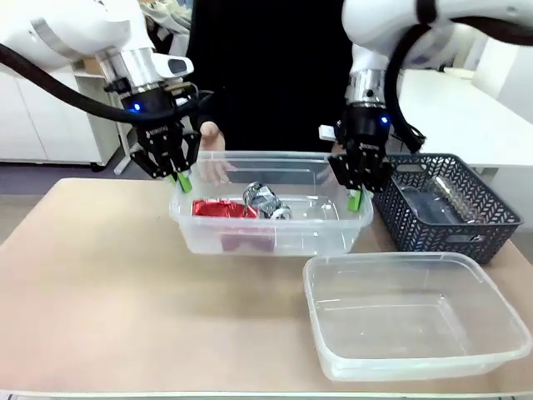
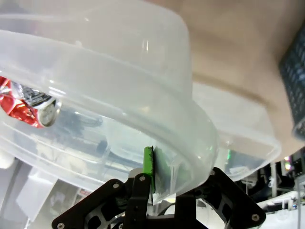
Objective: Sort the waste into each basket.
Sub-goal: Offer the picked Organizing box to the human, then release the Organizing box you were holding.
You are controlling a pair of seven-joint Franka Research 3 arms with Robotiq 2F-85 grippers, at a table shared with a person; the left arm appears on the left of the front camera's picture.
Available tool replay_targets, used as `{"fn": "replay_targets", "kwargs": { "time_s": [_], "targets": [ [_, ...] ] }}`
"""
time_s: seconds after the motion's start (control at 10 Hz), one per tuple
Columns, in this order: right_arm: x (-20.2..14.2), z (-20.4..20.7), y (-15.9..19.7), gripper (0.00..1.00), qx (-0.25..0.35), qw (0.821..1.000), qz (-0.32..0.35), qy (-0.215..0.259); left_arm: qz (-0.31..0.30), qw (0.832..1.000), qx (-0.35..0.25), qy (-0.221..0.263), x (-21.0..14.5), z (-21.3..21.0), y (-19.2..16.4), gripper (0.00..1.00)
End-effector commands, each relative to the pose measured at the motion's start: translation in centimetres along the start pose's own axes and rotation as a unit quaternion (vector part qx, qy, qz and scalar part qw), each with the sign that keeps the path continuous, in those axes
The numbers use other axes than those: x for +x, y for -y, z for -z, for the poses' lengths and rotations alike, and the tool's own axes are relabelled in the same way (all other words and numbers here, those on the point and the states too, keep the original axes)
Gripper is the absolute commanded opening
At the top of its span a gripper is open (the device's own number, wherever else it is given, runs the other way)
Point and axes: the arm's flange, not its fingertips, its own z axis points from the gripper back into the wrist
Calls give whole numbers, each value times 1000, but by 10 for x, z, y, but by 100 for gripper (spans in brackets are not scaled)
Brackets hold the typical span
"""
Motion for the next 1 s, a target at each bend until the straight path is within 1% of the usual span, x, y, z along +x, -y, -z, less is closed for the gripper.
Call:
{"fn": "replay_targets", "kwargs": {
  "time_s": [0.0,0.2,0.3,0.4,0.9],
  "targets": [
    [18,-16,-16,5,19,1000,0,5,-39,999,-18,2,27,-2,17,9],
    [24,-11,-10,5,29,998,7,48,-53,997,-50,20,47,4,13,9],
    [24,-5,-6,5,32,998,20,43,-29,1000,-3,-3,33,3,-11,9],
    [27,-10,9,5,9,1000,7,11,-29,1000,-3,-3,33,3,-11,9],
    [27,-10,9,5,9,1000,7,11,-29,1000,-3,-3,33,3,-11,9]
  ]
}}
